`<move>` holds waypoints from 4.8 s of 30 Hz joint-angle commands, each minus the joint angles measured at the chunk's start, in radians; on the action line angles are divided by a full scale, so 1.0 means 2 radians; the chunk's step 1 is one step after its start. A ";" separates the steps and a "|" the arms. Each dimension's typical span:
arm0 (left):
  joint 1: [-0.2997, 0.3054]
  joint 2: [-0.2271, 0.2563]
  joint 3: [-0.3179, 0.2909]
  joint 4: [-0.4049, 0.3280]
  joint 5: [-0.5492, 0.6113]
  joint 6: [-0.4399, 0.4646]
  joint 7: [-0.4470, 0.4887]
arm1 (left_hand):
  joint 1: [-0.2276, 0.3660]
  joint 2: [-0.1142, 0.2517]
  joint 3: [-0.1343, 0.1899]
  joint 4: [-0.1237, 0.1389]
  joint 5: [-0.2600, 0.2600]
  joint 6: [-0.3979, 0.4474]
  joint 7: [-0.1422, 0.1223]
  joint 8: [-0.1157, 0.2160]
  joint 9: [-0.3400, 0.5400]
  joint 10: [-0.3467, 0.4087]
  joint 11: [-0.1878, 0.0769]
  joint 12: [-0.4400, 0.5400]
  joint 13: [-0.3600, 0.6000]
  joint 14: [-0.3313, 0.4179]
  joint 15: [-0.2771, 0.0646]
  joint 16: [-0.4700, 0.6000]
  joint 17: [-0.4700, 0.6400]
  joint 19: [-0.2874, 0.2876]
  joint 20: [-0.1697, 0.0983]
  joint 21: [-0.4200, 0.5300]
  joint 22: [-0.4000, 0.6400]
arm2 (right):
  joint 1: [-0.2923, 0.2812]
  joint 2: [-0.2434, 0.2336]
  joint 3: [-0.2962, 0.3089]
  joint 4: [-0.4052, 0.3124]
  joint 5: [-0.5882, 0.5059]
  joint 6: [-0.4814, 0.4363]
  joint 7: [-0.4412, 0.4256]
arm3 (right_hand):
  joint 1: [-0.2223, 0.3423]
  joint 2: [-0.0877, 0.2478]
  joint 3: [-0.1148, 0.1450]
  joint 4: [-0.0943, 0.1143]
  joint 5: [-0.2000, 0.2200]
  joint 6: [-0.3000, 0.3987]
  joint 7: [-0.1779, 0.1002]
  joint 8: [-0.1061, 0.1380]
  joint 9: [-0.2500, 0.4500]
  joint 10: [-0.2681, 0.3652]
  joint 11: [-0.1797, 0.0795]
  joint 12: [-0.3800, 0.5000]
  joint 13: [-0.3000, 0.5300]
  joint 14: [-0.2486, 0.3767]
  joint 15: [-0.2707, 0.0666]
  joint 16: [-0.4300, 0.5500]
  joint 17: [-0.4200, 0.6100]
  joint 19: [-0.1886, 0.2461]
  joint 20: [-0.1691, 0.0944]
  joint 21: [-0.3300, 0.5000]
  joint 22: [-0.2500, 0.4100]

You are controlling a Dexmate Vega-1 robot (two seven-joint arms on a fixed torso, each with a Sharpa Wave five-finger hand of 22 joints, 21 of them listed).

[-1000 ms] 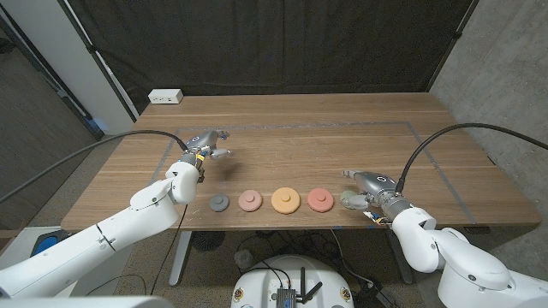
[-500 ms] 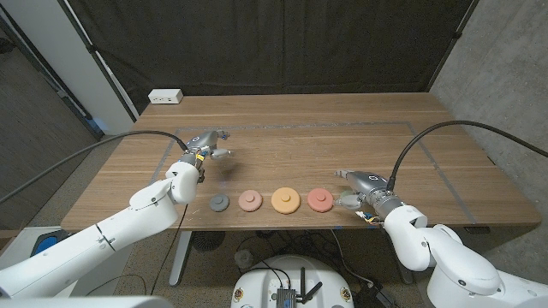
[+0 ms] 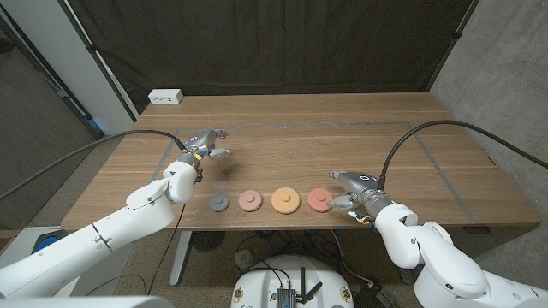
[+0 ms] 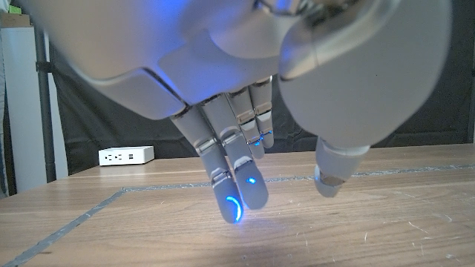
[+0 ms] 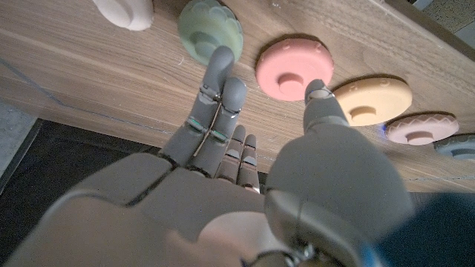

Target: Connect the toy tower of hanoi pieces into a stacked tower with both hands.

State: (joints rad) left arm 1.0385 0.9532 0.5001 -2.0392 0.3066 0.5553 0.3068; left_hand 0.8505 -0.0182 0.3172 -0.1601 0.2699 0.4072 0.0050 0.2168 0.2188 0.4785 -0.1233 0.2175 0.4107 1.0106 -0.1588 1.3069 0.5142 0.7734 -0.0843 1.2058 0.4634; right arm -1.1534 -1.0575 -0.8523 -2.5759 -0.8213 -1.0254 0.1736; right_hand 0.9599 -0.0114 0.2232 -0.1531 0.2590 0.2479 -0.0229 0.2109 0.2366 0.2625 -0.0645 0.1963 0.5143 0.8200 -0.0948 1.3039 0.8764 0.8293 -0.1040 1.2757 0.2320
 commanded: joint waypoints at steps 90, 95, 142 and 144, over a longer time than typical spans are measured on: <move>-0.006 -0.007 -0.007 0.052 -0.019 -0.050 0.008 | 0.002 0.008 -0.004 -0.001 0.008 0.008 0.003 -0.001 0.001 0.008 0.000 -0.004 0.004 -0.010 -0.030 0.019 -0.007 -0.020 -0.056 0.047 -0.027 | -0.052 0.286 0.113 0.143 -0.366 0.193 0.390 | -0.031 0.010 -0.018 0.008 -0.002 -0.038 0.031 0.003 -0.007 -0.016 0.028 0.011 -0.014 -0.020 -0.062 0.011 -0.023 -0.019 -0.052 0.028 -0.020; -0.008 -0.008 -0.005 0.055 -0.019 -0.050 0.008 | 0.002 0.008 -0.004 -0.001 0.008 0.008 0.003 -0.001 0.001 0.008 -0.001 -0.004 0.004 -0.010 -0.030 0.019 -0.007 -0.020 -0.056 0.049 -0.029 | -0.049 0.287 0.111 0.147 -0.374 0.195 0.401 | -0.032 0.011 -0.018 0.008 -0.002 -0.034 0.031 0.004 -0.007 -0.010 0.028 0.013 -0.013 -0.020 -0.062 0.012 -0.023 -0.019 -0.052 0.028 -0.020; 0.005 -0.005 -0.013 0.045 -0.027 -0.046 0.020 | 0.003 0.009 -0.004 -0.001 0.009 0.010 0.002 -0.001 0.001 0.012 0.000 -0.004 0.004 -0.012 -0.030 0.024 -0.009 -0.025 -0.057 0.065 -0.041 | -0.066 0.282 0.116 0.148 -0.385 0.220 0.343 | -0.014 0.048 0.039 0.001 0.053 0.122 -0.016 0.055 0.006 0.152 -0.031 0.053 0.030 0.113 -0.061 0.106 0.161 0.060 -0.057 0.116 0.013; 0.005 -0.004 -0.013 0.045 -0.026 -0.044 0.020 | 0.003 0.009 -0.004 -0.002 0.009 0.010 0.002 -0.001 0.001 0.012 0.000 -0.004 0.004 -0.012 -0.030 0.023 -0.010 -0.025 -0.057 0.065 -0.041 | -0.067 0.279 0.116 0.144 -0.385 0.221 0.342 | -0.014 0.048 0.041 0.001 0.055 0.125 -0.017 0.056 0.006 0.154 -0.031 0.053 0.031 0.116 -0.061 0.107 0.164 0.061 -0.057 0.117 0.013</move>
State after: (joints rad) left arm 1.0396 0.9401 0.4790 -1.9407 0.2555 0.4578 0.3390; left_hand 0.8517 -0.0063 0.3090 -0.1601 0.2813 0.4194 0.0110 0.2168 0.2188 0.4984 -0.1217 0.2092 0.4149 0.9931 -0.1518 1.3466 0.4960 0.7270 -0.0698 1.3324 0.3801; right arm -1.2801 -0.4828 -0.6284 -2.2611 -1.6139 -0.5851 0.8806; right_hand 0.9122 0.0261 0.2587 -0.1820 0.3602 0.3811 0.0483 0.3117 0.2449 0.4473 -0.0162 0.2931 0.5525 1.0368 -0.1716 1.5097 1.1956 0.9424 -0.1339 1.5027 0.2537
